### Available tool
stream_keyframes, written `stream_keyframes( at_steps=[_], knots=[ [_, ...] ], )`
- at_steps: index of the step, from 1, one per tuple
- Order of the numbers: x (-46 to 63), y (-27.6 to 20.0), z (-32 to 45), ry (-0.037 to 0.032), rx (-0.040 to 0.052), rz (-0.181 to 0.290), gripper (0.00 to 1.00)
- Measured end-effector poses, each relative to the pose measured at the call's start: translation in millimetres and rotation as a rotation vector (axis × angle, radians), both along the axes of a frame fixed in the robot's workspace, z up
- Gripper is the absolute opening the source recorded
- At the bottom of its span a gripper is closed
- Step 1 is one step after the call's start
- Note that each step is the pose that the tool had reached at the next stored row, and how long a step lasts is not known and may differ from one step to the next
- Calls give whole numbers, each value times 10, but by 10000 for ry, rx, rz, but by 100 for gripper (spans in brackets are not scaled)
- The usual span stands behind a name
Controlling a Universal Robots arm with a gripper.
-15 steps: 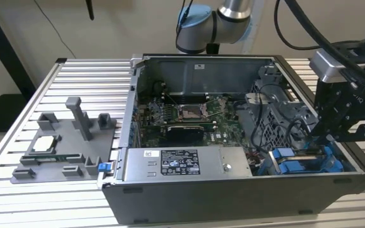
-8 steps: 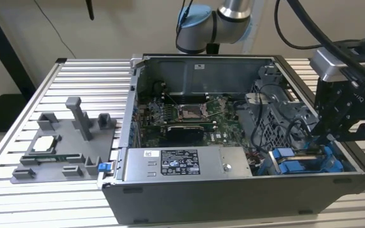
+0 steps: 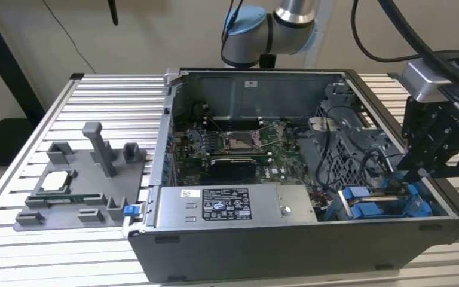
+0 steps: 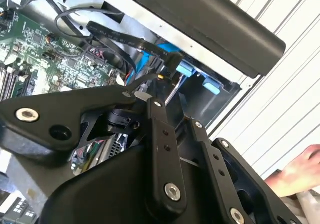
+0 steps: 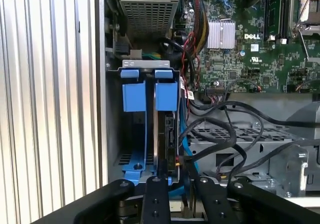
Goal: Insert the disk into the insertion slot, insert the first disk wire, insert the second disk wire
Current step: 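Insert the first disk wire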
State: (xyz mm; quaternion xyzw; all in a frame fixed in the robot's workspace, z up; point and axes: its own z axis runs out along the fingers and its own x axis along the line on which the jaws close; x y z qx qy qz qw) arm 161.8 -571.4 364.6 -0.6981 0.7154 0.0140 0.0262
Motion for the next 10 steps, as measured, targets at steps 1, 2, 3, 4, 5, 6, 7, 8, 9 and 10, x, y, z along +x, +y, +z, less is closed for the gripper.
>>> stream_keyframes(
  at_steps=[1, 2, 3, 4, 5, 6, 7, 8, 9, 10],
  knots=[
    [21, 0, 0, 7, 0, 1, 100],
    [44, 0, 0, 14, 0, 2, 100],
    [63, 0, 0, 19, 1, 4, 100],
    [79, 0, 0, 20, 0, 6, 100],
    [88, 0, 2, 23, 0, 6, 100],
    [92, 1, 20, 32, -3, 6, 100],
    [93, 0, 45, 43, -2, 6, 100],
    [93, 0, 71, 51, 2, 5, 100],
    [94, 0, 97, 57, 1, 5, 100],
    [99, 1, 114, 61, 0, 7, 100]
  ],
)
